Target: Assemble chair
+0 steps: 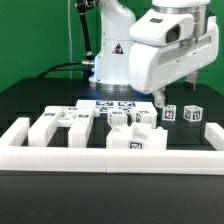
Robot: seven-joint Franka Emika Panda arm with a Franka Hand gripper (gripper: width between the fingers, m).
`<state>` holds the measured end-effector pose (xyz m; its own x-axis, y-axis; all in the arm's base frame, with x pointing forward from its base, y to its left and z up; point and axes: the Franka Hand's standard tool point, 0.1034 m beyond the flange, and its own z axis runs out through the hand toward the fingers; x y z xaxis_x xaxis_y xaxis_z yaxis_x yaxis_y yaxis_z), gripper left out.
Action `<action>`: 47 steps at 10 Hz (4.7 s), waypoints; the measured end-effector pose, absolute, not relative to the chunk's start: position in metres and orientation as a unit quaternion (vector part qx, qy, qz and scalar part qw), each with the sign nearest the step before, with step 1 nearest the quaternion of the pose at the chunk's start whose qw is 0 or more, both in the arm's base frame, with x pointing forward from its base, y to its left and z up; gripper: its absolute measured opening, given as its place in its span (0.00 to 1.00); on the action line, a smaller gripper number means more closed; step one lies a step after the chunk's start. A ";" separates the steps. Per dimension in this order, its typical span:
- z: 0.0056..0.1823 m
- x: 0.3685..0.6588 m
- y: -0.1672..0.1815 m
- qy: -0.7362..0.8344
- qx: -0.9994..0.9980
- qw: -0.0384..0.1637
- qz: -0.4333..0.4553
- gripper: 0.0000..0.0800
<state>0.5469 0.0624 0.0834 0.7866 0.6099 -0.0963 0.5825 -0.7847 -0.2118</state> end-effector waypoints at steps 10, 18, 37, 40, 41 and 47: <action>0.071 0.564 0.036 -0.001 -0.996 0.054 0.071 0.81; 0.063 0.584 0.035 0.102 -0.993 0.030 0.054 0.81; 0.021 0.584 0.038 0.090 -0.995 0.031 0.037 0.04; 0.021 0.583 0.053 0.074 -0.996 0.031 0.038 0.04; 0.021 0.582 0.063 0.065 -0.997 0.031 0.038 0.04; 0.021 0.600 0.114 0.001 -0.999 0.039 0.030 0.04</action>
Offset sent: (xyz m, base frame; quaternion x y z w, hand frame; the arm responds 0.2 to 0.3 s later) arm 0.0000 0.0000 0.0000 0.0000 0.0000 0.1938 0.9810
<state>0.5995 0.1141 0.0206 0.9982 0.0008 -0.0596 -0.0038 -0.9970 -0.0770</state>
